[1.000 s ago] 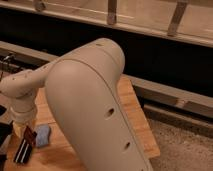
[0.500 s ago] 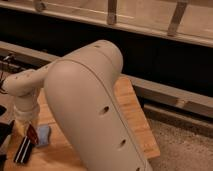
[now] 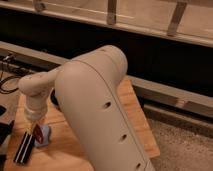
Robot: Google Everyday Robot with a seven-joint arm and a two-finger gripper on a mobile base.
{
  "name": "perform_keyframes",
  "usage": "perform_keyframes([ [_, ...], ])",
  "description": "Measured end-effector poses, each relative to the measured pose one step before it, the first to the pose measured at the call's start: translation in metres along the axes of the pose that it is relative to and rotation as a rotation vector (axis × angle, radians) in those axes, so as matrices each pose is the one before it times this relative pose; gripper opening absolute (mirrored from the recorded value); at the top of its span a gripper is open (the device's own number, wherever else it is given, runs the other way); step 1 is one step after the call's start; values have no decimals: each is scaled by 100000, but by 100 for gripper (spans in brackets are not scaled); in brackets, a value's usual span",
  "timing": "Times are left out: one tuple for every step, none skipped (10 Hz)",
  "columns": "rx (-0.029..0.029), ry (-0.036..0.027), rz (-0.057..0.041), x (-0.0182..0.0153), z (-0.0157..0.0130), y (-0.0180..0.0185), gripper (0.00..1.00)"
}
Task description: Place the pepper on the white sponge
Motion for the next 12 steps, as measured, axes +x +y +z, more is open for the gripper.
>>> perform_keyframes([
  [-1121,-600,158,-62,562,-256,7],
  [-771,-719,132,-85,372,-154,7],
  [-1097,-953,192,-80,468,-403,7],
  [-970,-871,329,-95,462,-721,7],
  [-605,-293,-12,-176,401,-400,7],
  [-498,-406,-334,-325,99,-202,7],
  [-1185,-697,88,-449,-133,-895,7],
  [-976,-111,1037,-170,-153,-1097,7],
  [-732,112,721,-169,149,-602,9],
  [-1375,375,683,-294,606,-252,15],
  [-1464,400,864,-98,764,-327,26],
  [-1408,91,1167,0,584,-458,35],
])
